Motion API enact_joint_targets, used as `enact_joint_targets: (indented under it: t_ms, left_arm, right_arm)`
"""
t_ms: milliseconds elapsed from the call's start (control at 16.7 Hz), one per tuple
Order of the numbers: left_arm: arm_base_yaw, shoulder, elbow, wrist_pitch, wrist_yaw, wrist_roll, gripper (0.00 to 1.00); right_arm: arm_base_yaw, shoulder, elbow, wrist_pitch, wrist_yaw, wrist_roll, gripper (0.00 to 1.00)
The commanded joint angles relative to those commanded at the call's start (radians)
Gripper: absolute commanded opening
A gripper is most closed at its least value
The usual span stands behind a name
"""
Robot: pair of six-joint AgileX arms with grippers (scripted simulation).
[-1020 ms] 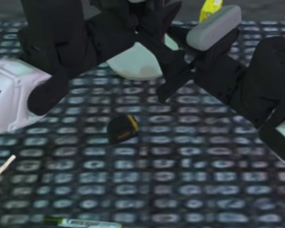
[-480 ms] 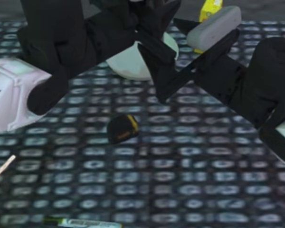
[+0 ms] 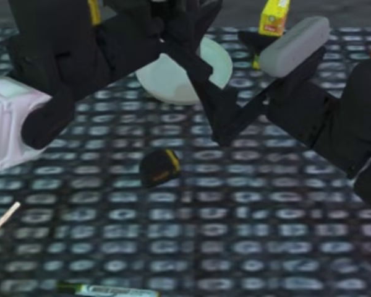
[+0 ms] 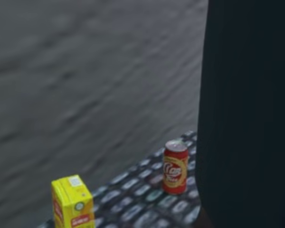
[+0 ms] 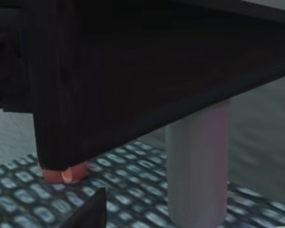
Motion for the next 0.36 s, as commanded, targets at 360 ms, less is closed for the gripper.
enact_joint_targets:
  t_ms: [360]
  left_arm:
    - [0.115, -0.065, -0.056, -0.007, 0.099, 0.003, 0.00]
  right_arm:
    - [-0.023, -0.199, -0.178, -0.016, -0.034, 0.001, 1.00]
